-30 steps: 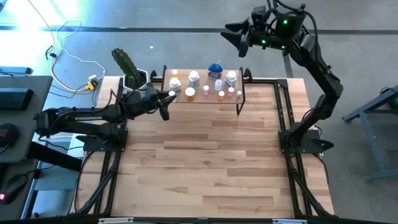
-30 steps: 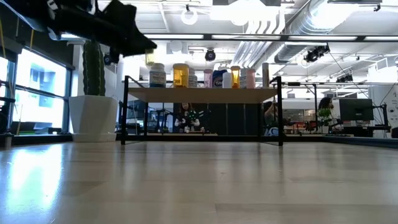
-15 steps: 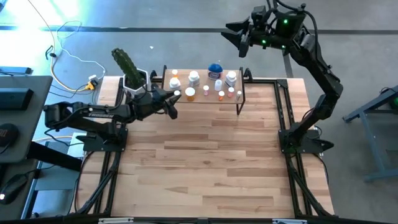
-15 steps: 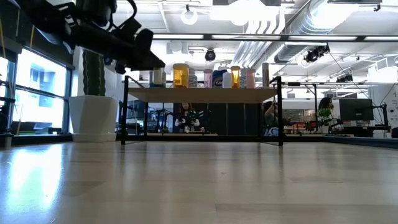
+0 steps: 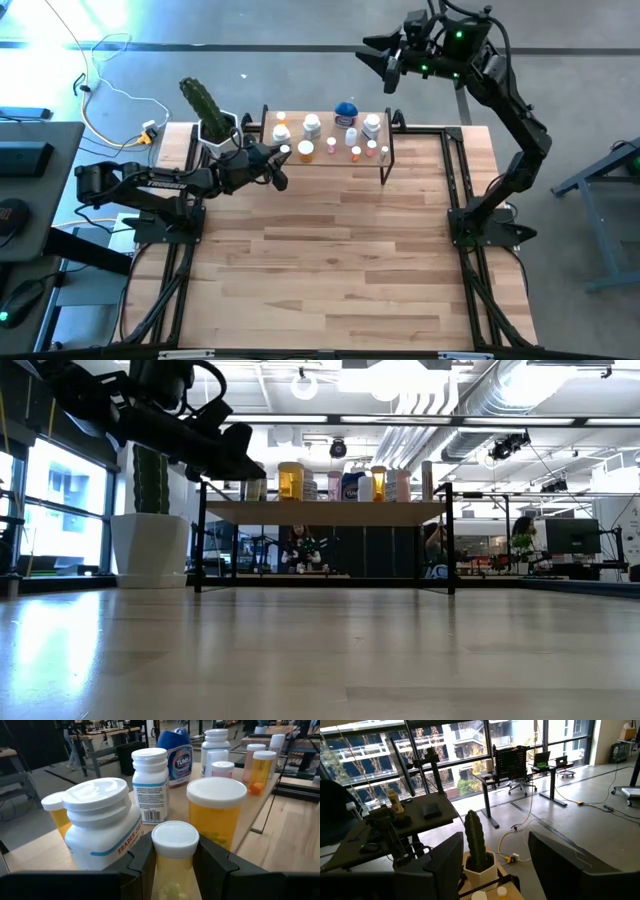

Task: Pick and place medicine bottles onto shelf by color
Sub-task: Put the yellow pill bottle on the shelf, then return to Home Position

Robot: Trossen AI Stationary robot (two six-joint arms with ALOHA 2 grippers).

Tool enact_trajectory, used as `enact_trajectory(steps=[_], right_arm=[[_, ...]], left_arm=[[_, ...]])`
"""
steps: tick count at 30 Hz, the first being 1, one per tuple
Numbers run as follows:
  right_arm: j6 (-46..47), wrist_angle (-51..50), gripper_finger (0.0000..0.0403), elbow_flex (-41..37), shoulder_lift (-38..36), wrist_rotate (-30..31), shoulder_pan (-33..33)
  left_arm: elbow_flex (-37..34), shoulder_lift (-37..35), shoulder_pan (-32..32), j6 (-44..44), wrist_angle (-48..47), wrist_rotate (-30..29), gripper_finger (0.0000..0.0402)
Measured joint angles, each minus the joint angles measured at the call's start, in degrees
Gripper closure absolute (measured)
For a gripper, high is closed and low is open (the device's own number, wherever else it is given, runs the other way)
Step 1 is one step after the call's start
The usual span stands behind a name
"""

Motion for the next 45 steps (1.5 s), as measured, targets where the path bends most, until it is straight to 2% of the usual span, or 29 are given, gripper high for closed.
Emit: enact_trajectory(steps=[10, 22, 27, 37, 45], right_arm=[[0.0, 0.0, 0.0188, 0.0, 0.0, 0.0, 0.0], [0.0, -0.9, 0.0188, 0.0, 0.0, 0.0, 0.0], [-0.1, -1.1, 0.0188, 0.0, 0.0, 0.0, 0.0], [-0.1, -1.3, 0.0188, 0.0, 0.0, 0.0, 0.0], [0.2, -1.3, 0.0188, 0.0, 0.0, 0.0, 0.0]], left_arm=[[0.0, 0.0, 0.7, 0.0, -0.2, 0.3, 0.0294], [0.0, 0.1, 0.8, -0.4, -0.4, 0.0, 0.0214], [0.0, 0.1, 0.8, -0.5, -0.4, 0.0, 0.0195], [0.0, -0.6, 0.7, -0.8, -1.1, -1.3, 0.0197], [0.1, -1.3, 0.4, -4.4, -3.2, -0.9, 0.0195]])
